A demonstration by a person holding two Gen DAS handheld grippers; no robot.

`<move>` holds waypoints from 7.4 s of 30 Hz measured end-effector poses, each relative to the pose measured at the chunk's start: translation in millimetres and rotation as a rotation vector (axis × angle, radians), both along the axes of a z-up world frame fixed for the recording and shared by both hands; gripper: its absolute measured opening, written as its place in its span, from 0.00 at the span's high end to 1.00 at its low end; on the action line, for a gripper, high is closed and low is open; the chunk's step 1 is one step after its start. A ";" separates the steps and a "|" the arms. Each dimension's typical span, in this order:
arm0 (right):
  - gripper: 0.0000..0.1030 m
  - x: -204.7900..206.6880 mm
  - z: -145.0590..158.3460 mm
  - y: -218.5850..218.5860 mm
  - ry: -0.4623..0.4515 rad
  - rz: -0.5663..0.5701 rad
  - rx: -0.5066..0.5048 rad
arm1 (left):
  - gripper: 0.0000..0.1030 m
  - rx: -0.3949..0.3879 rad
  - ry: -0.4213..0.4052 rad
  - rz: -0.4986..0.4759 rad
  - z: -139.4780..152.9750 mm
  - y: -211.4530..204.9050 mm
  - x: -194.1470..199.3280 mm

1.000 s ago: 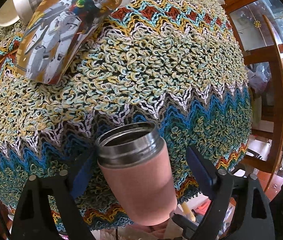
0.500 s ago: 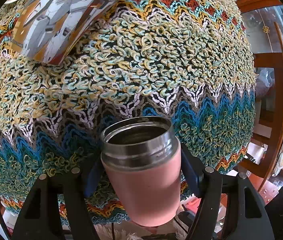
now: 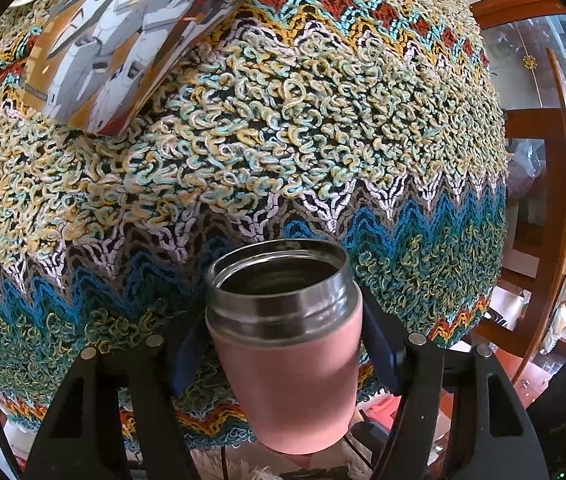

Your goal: Flip cup upright

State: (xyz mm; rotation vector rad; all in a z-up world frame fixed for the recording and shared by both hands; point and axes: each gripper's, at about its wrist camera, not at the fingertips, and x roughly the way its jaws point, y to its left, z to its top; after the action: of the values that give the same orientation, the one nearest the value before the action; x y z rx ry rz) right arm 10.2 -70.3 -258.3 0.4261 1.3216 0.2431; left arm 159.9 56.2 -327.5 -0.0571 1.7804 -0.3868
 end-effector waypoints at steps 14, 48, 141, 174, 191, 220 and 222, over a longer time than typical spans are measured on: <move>0.34 -2.4 -3.4 -2.9 0.010 -0.010 0.020 | 0.31 0.012 -0.101 0.003 22.5 7.8 -15.9; 0.34 23.2 -4.3 30.3 -0.062 0.086 -0.043 | 0.32 0.101 -0.689 0.025 95.6 36.6 -37.2; 0.31 28.8 210.2 60.6 -0.381 -0.008 -0.357 | 0.15 0.243 -0.838 0.274 275.7 109.3 -124.7; 0.30 15.0 230.6 65.0 -0.431 -0.014 -0.402 | 0.15 0.248 -0.852 0.276 285.4 109.1 -137.4; 0.30 7.2 233.5 80.0 -0.444 -0.028 -0.425 | 0.15 0.248 -0.849 0.270 282.5 118.5 -139.1; 0.30 13.4 230.8 83.1 -0.429 -0.052 -0.449 | 0.15 0.194 -0.850 0.259 279.9 122.6 -131.8; 0.30 14.3 230.2 82.4 -0.428 -0.052 -0.450 | 0.15 0.193 -0.850 0.259 280.0 122.7 -131.9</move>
State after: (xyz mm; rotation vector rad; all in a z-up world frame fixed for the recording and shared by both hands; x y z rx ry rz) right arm 24.5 12.1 -28.0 0.0201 0.9060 -0.0130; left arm 28.0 179.0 -47.5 0.0151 0.9443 -0.0252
